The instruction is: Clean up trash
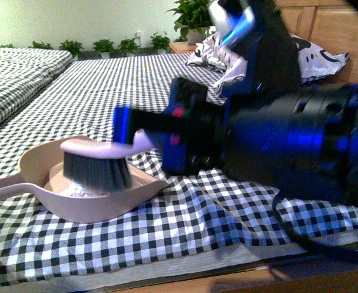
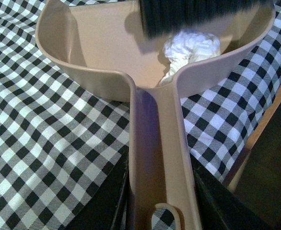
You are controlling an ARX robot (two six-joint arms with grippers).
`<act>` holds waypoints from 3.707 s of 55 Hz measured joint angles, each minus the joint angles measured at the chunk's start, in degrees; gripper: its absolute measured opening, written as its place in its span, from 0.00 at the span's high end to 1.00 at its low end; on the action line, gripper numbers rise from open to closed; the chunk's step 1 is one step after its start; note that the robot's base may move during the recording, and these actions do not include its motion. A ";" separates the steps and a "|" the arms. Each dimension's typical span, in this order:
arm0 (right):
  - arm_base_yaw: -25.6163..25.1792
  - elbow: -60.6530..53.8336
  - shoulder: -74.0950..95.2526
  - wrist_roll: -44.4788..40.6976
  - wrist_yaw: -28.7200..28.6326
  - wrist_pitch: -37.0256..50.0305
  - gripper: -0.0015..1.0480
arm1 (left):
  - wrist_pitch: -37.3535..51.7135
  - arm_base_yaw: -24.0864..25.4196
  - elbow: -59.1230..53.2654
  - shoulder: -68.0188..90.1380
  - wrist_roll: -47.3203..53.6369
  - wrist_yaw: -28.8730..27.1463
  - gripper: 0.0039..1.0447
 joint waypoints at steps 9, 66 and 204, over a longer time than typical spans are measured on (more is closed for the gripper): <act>-5.14 2.12 -1.46 1.18 1.07 -0.79 0.78 | 0.00 0.00 0.00 0.00 0.00 0.00 0.73; -24.09 12.81 -6.64 2.91 -0.26 -3.21 0.78 | 29.40 0.09 -2.91 -7.28 -37.57 -15.56 0.73; -48.50 5.84 -39.26 13.46 -17.53 -11.23 0.78 | 11.41 -13.84 -6.14 -49.05 -44.39 -45.31 0.73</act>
